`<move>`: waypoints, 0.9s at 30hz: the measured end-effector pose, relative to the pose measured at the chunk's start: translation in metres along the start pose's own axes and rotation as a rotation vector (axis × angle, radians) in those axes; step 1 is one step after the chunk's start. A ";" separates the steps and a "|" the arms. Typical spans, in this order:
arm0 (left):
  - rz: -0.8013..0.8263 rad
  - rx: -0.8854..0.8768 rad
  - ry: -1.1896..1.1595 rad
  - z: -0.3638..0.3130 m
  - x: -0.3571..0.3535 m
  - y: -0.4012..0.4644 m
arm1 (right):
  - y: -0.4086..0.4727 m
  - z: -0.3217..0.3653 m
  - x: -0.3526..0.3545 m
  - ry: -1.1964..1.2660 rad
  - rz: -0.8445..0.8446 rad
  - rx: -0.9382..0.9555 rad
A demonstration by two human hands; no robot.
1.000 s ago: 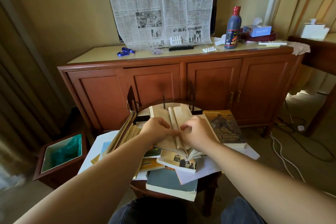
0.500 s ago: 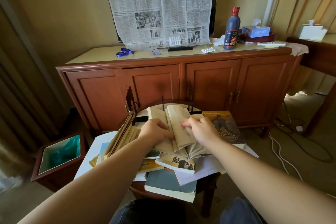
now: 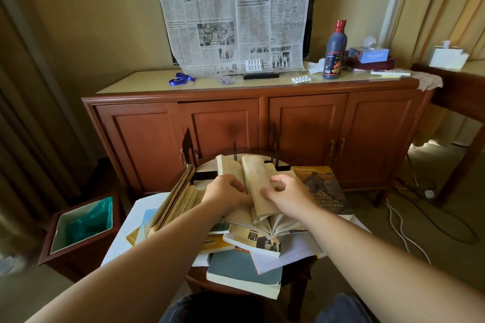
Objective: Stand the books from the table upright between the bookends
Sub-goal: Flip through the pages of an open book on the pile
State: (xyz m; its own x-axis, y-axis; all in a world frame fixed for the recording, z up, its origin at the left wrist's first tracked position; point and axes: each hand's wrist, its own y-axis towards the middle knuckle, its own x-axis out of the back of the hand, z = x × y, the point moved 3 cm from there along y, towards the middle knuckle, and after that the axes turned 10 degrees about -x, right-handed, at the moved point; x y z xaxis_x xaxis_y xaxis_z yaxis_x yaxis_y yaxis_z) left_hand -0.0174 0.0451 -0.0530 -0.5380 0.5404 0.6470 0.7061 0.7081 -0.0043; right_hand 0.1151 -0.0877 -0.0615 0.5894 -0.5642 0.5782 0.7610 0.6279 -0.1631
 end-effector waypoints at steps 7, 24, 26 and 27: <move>0.006 0.015 0.026 0.003 0.003 -0.005 | -0.003 -0.004 0.005 -0.128 -0.049 0.026; 0.094 0.073 0.101 0.027 -0.014 -0.014 | -0.021 0.017 -0.035 -0.371 -0.030 0.204; 0.137 0.122 0.154 0.039 -0.023 -0.015 | -0.023 0.011 -0.037 -0.376 -0.015 0.191; 0.143 0.135 0.167 0.043 -0.025 -0.016 | -0.024 0.008 -0.038 -0.372 -0.015 0.190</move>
State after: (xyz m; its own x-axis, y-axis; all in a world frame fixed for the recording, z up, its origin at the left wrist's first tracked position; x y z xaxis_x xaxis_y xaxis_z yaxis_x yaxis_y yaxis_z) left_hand -0.0344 0.0398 -0.1016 -0.3459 0.5648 0.7492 0.6954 0.6904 -0.1994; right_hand 0.0722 -0.0766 -0.0732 0.4139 -0.3633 0.8347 0.6847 0.7285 -0.0224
